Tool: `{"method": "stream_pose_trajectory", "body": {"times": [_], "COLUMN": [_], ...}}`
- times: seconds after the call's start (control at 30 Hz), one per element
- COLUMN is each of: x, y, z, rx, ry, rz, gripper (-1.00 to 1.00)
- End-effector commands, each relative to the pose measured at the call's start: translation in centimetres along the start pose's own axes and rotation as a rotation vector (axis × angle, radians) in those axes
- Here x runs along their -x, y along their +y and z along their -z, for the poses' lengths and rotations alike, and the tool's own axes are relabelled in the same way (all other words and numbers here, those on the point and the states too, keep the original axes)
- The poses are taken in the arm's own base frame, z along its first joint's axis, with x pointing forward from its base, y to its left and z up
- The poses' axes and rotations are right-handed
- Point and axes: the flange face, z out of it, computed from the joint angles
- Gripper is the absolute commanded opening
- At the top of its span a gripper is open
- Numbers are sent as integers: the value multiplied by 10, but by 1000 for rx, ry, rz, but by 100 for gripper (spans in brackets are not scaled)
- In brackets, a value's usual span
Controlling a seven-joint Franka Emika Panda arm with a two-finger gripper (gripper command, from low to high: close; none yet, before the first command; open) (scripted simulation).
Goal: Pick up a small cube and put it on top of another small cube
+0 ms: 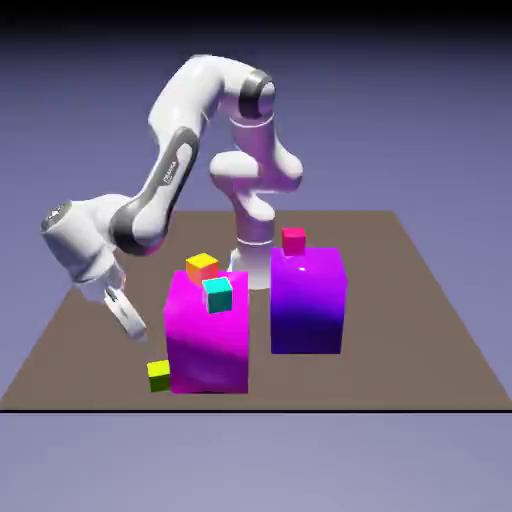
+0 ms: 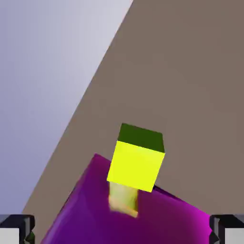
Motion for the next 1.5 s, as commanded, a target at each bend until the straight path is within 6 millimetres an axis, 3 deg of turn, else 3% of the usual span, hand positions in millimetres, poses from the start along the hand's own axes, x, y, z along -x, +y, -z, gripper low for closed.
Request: {"method": "stream_pose_trajectory", "body": {"times": [0.0, 0.13, 0.2, 0.27, 0.37, 0.4, 0.43, 0.53, 0.77, 0.93, 1.13, 1.2, 1.27, 1.47], "x": [-10, -44, -28, -26, -22, -22, -22, -24, 22, 85, 148, 192, 192, 171], "y": [-3, -14, -21, -22, -21, -21, -21, -22, 19, 60, 124, 123, 123, 138], "z": [-4, -28, -70, -74, -141, -141, -141, -72, 28, 72, 122, 92, 92, 31], "rx": [23, 111, 137, 140, 140, 140, 140, 139, 163, 282, 423, 510, 511, 511], "ry": [-17, -94, -202, -215, -214, -214, -214, -211, -137, -52, 114, 146, 146, 147], "rz": [-32, -142, -153, -155, -155, -155, -155, -146, 162, 378, 587, 612, 612, 613], "gripper": [0, 0, 0, 0, 0, -100, -100, -100, -100, -100, -100, -100, -100, -100]}}
